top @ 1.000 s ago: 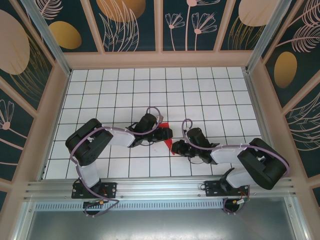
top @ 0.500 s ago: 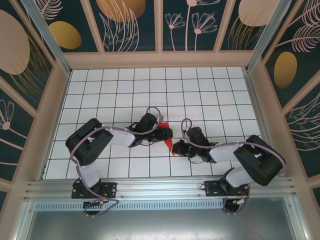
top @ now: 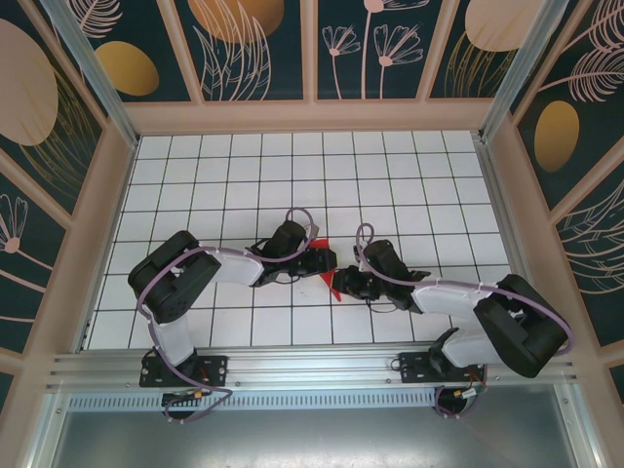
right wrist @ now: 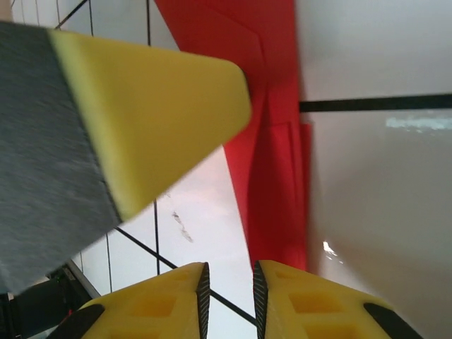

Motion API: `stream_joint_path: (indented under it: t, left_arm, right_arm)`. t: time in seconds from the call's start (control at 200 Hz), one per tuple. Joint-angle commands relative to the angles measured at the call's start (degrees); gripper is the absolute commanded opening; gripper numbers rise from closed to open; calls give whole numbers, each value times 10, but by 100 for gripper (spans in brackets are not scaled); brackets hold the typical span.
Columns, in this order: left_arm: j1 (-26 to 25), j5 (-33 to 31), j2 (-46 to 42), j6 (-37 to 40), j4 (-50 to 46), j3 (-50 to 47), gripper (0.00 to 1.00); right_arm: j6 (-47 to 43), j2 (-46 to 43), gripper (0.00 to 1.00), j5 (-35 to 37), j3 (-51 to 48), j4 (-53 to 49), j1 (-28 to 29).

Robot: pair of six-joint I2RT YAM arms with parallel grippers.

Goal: Fold a paper plane with a square sheet of paper (pick it up from the middle)
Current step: Fold the wing for the fifth time at the center of the table.

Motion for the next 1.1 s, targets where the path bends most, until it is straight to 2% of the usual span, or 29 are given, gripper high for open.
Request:
stream_joint_path:
  t: [0.0, 0.34, 0.625, 0.891, 1.096]
  left_arm:
    - [3, 3, 9, 15, -21, 9, 50]
    - [4, 6, 6, 18, -26, 11, 50]
    - [4, 6, 5, 20, -30, 14, 50]
    - [3, 7, 6, 22, -32, 13, 50]
    - [4, 9, 10, 21, -31, 16, 50]
  right_arm:
    - [-12, 19, 21, -6, 15, -21, 0]
    - [-8, 39, 7, 5, 10, -36, -2]
    - [9, 50, 3, 7, -14, -19, -7]
    - [-10, -11, 11, 19, 0, -60, -8]
    - [-15, -11, 19, -8, 7, -66, -3]
